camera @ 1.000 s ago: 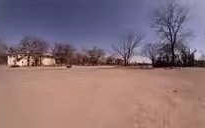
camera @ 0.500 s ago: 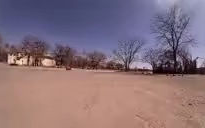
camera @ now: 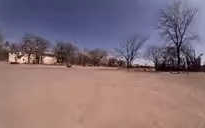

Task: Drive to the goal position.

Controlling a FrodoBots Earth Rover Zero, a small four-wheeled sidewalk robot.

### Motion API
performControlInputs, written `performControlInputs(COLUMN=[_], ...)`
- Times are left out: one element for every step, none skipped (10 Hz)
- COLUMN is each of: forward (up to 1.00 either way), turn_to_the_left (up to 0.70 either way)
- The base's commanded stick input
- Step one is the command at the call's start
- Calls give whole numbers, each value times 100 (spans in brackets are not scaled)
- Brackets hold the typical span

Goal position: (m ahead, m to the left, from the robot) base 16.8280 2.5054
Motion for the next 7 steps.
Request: performControlInputs(forward=[100, 100, 100, 100, 100, 100, 100], turn_to_the_left=[0, 0, 0, 0, 0, 0, 0])
